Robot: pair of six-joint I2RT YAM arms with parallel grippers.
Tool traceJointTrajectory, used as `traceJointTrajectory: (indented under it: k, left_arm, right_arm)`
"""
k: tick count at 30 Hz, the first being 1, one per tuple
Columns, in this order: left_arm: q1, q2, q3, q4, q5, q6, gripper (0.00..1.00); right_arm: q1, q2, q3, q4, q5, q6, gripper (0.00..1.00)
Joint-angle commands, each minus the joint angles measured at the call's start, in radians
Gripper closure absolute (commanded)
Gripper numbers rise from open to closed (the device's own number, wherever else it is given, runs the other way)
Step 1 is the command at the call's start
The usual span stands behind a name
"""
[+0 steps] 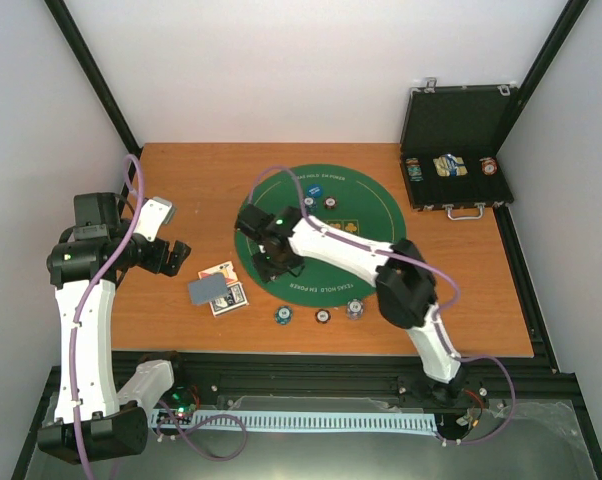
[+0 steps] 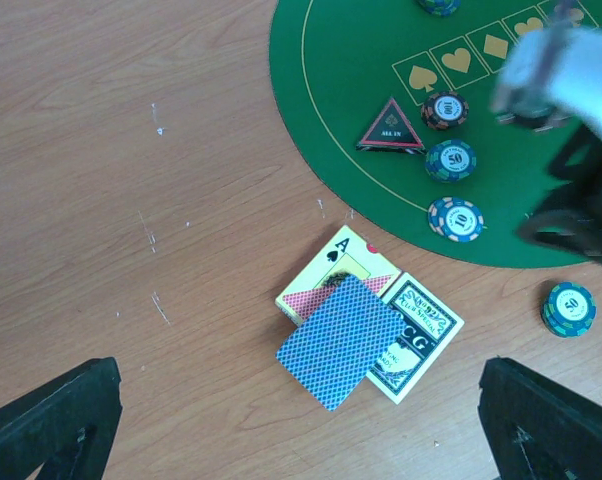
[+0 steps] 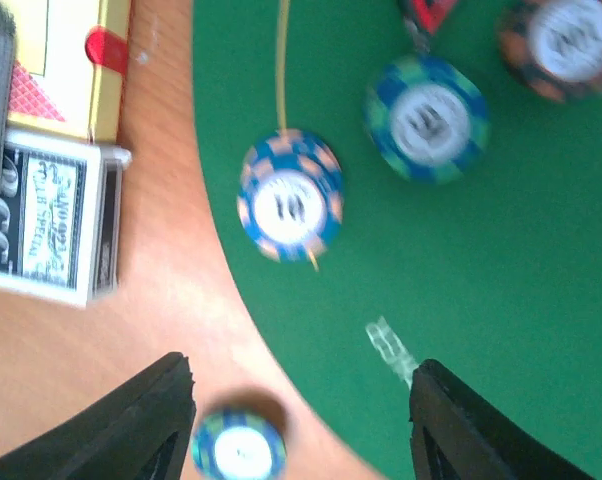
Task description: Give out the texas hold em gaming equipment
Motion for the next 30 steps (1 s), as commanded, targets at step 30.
traceJointTrajectory:
  k: [30]
  left_arm:
    - [0.008,-0.013,0.011,0.018,0.013,0.000,0.00]
  right_arm:
    - [-0.210,-0.715,-1.016,0.247,-0.026,0.077,0.25]
